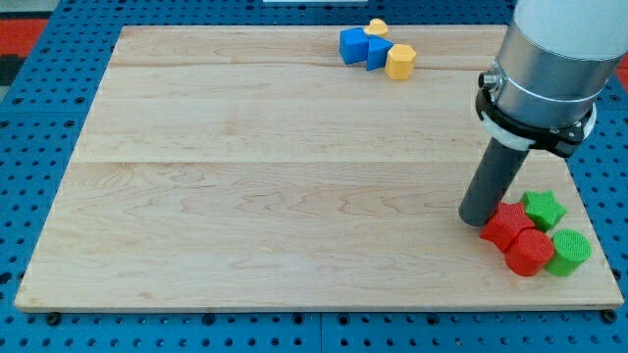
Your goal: Move the yellow heart towards the red star
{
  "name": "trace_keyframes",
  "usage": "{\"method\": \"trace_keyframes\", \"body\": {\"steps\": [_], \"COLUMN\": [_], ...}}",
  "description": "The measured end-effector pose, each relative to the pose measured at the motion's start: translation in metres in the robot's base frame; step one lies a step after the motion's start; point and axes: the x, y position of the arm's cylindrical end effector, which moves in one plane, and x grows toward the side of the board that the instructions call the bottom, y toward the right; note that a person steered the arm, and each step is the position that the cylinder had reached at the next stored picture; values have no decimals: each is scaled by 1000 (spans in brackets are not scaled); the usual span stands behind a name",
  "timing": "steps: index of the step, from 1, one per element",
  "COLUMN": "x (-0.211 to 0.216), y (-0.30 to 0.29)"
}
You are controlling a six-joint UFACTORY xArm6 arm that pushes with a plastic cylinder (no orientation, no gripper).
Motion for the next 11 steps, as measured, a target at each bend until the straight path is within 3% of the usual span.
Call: {"method": "trace_keyframes", "body": {"steps": [1, 2, 4, 5, 6, 8, 10, 11], "x": [-22, -97, -231, -320, -333, -332, -324, -300], "y": [-52, -88, 5, -18, -28, -107, -118, -119]}}
